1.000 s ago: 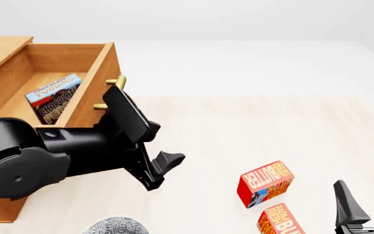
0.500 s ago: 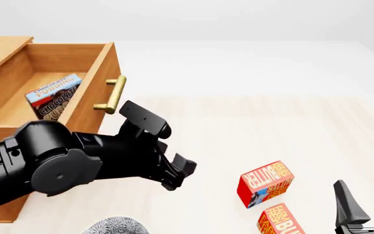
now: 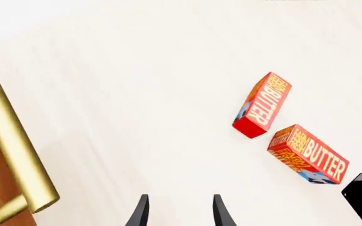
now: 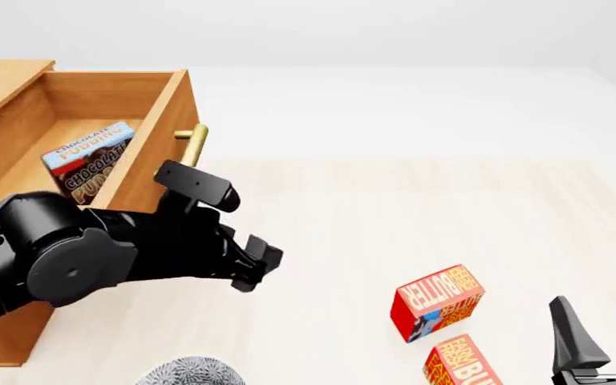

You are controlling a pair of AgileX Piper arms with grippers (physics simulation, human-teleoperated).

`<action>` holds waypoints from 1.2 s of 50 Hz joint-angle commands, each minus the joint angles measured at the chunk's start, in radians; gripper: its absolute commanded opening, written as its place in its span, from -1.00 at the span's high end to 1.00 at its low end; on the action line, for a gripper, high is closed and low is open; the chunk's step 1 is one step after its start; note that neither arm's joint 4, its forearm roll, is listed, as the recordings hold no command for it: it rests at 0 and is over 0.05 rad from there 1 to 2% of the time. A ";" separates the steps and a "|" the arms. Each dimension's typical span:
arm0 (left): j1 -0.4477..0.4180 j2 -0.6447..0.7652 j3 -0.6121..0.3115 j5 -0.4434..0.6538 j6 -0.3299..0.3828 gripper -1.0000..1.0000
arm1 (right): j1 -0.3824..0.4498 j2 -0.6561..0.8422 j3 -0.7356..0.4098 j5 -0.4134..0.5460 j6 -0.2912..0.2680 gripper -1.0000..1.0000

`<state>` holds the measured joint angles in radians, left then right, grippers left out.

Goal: Put the chocolate pudding in the top drawer of the cabinet and close it.

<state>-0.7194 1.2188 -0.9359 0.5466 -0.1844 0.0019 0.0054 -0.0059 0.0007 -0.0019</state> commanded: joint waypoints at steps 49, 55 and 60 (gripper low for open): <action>0.232 -0.095 0.078 -0.025 0.032 -1.00 | 0.000 0.000 0.000 0.000 0.000 -1.00; 0.253 -0.093 0.088 -0.030 0.043 -1.00 | 0.000 0.000 0.000 0.000 0.000 -1.00; 0.264 -0.098 0.106 -0.047 0.050 -1.00 | 0.000 0.000 0.000 0.000 0.000 -1.00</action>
<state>-0.4845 1.1366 -0.8454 0.5147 -0.1427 0.0019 0.0054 -0.0059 0.0007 -0.0019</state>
